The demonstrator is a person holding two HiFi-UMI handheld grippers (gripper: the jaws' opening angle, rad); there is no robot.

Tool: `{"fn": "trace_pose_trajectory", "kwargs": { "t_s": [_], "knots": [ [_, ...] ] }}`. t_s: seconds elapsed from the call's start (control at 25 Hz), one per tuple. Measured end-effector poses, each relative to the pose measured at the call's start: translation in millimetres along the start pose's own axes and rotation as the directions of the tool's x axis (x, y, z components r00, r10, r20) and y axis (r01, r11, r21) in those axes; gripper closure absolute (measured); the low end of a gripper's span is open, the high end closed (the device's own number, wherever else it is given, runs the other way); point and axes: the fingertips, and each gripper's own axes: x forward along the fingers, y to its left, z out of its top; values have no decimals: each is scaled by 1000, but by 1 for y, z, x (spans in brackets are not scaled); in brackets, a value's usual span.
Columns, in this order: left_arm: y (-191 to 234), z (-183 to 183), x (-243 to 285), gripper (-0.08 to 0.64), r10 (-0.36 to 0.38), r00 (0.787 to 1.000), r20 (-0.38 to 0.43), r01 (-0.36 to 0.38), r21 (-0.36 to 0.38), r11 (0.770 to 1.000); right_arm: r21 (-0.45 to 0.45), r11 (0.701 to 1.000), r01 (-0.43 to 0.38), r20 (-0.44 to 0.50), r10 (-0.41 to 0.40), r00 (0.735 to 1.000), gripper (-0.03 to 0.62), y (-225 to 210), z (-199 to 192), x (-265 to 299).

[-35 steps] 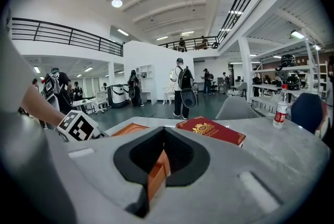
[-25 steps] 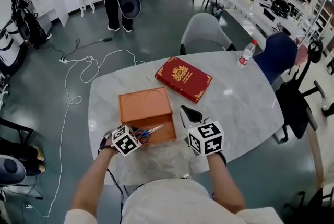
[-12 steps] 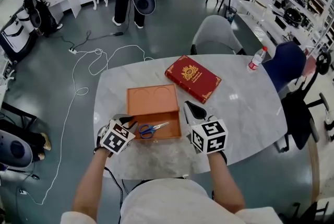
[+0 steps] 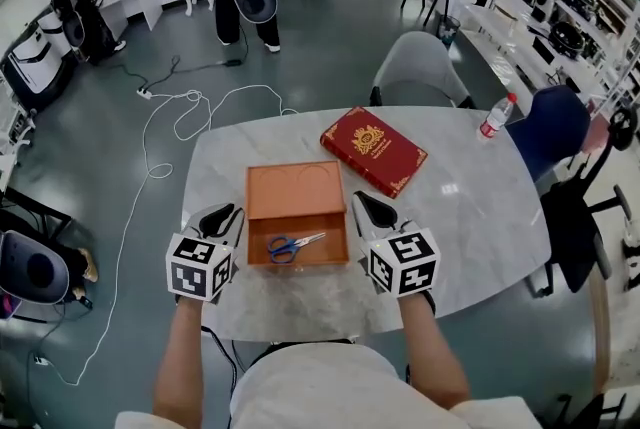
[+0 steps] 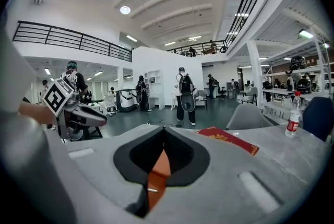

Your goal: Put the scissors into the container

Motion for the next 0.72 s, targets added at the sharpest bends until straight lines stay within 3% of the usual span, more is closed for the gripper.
{"fn": "trace_pose_trajectory", "kwargs": {
  "t_s": [0.16, 0.24, 0.72],
  "knots": [
    [7, 13, -19, 511, 70, 989, 129, -50, -153, 987, -2, 1000, -2, 4, 2, 1000, 588, 1, 3, -2],
    [8, 13, -27, 520, 103, 981, 166, -70, -192, 979, -3, 1000, -4, 5, 4, 1000, 588, 2, 3, -3],
    [23, 12, -35, 532, 176, 965, 194, -133, -212, 968, -12, 1000, -6, 3, 6, 1000, 588, 2, 3, -3]
  ]
}}
